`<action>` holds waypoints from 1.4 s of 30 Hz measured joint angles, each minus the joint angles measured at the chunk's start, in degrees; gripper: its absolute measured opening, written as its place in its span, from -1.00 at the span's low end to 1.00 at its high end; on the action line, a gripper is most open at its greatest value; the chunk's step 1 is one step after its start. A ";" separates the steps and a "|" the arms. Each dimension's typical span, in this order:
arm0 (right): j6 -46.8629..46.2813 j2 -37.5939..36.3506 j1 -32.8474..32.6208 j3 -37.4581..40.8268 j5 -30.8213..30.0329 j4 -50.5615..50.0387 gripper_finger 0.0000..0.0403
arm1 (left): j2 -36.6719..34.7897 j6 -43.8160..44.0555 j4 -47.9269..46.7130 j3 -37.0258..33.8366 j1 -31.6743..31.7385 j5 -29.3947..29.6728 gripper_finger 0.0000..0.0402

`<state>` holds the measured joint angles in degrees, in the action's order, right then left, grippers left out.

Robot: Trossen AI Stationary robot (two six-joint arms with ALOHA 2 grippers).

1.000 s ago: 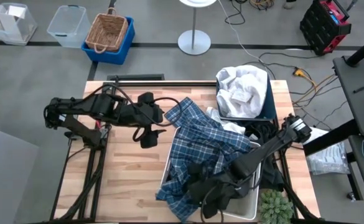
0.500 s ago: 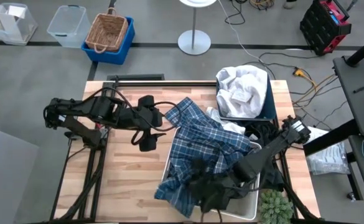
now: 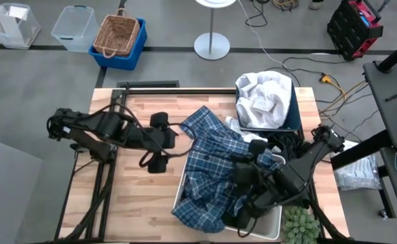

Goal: Sort clothes
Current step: Put the blue sleeve shirt into the white bin

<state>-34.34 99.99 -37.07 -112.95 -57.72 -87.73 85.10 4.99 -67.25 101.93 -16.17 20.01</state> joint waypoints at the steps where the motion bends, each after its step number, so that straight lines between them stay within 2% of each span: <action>1: 1.39 -0.34 0.06 0.96 1.08 2.66 -0.96 | 0.00 -0.02 -0.12 -0.58 -0.06 0.00 0.49; 5: 12.64 -0.80 -0.70 4.64 3.41 19.56 -0.95 | 0.00 0.10 -0.16 -3.48 -0.16 -0.01 0.49; 9: 25.61 -0.77 -1.96 7.10 18.43 40.03 -0.86 | -0.09 0.51 0.40 -6.57 -0.23 0.00 0.49; 11: 28.17 -0.72 -2.20 7.62 25.98 45.52 -0.78 | -0.09 0.66 0.26 -7.45 -0.29 0.00 0.49; 13: 27.78 -0.43 -2.48 7.65 30.40 47.43 -0.65 | -0.24 0.71 0.30 -7.72 -0.31 0.00 0.49; 17: 21.70 1.90 -2.68 8.02 31.31 47.62 -0.32 | -0.55 0.94 0.40 -7.74 -0.56 0.00 0.49; 23: 14.12 6.94 -2.54 7.66 37.46 49.73 0.18 | -0.81 0.36 1.11 -7.50 -0.71 0.00 0.49; 29: 8.46 9.09 -2.52 7.69 38.28 50.61 0.46 | -0.81 -1.12 1.43 -7.50 -0.71 0.00 0.49; 32: 7.93 9.40 -2.31 7.67 38.24 52.30 0.48 | -0.81 -1.44 1.59 -7.47 -0.71 0.00 0.49; 35: 7.74 10.24 -1.88 7.67 37.60 52.68 0.40 | -0.81 -1.46 1.73 -7.47 -0.71 0.00 0.49; 38: 8.15 10.89 -1.32 7.67 36.90 52.38 0.21 | -0.81 -1.46 1.73 -7.47 -0.72 0.00 0.49; 42: 8.21 10.77 -0.62 7.67 36.71 52.47 -0.16 | -0.81 -1.48 1.73 -7.51 -0.82 0.00 0.49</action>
<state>-26.13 110.76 -37.70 -105.27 -21.02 -35.27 84.29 3.51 -65.52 94.42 -16.99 20.01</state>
